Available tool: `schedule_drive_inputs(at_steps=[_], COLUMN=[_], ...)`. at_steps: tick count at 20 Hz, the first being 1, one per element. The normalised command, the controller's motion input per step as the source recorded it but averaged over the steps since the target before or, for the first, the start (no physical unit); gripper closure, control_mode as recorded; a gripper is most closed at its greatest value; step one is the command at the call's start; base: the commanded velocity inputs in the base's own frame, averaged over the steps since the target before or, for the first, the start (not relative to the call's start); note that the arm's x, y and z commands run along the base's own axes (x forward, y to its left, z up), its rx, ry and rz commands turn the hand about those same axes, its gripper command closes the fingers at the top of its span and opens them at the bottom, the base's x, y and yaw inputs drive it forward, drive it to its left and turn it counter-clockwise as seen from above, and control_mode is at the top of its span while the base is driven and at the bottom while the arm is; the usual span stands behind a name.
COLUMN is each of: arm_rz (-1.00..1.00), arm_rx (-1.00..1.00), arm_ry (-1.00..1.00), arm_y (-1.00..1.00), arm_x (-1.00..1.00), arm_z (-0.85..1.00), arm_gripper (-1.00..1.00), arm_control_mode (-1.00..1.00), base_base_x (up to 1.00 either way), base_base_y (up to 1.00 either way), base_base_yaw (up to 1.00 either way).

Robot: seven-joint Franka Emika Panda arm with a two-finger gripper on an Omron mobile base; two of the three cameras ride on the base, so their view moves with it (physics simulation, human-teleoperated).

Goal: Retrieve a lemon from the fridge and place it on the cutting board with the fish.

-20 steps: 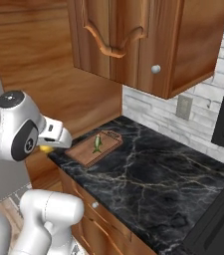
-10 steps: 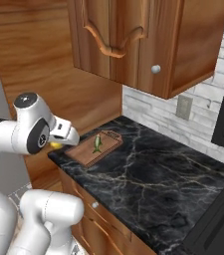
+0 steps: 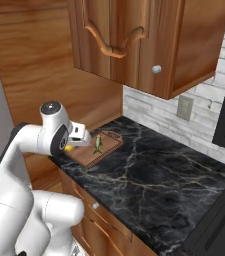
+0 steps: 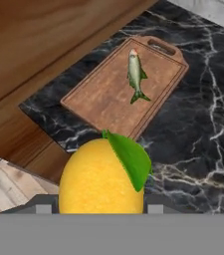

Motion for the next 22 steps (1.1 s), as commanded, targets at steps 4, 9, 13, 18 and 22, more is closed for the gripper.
schedule_drive_inputs(at_steps=[4,9,13,18,22], arm_rz=[0.24,0.14,0.11,0.10,0.11], arm_rx=[-0.13,-0.17,-0.09,-0.01,-0.01], arm_ry=[0.00,0.02,0.12,0.04,0.01], arm_y=[-0.05,0.04,0.10,0.22,0.11], arm_x=[0.44,0.40,0.40,0.36,0.29], arm_z=[-0.27,-0.06,0.00,-0.05,-0.23], arm_gripper=[1.00,1.00,1.00,1.00,1.00], arm_control_mode=[-1.00,-1.00,-1.00,-1.00,-1.00], base_base_x=[0.00,0.00,0.00,0.00,0.00], base_base_y=[0.00,0.00,0.00,0.00,0.00], base_base_yaw=[0.00,0.00,0.00,0.00,0.00])
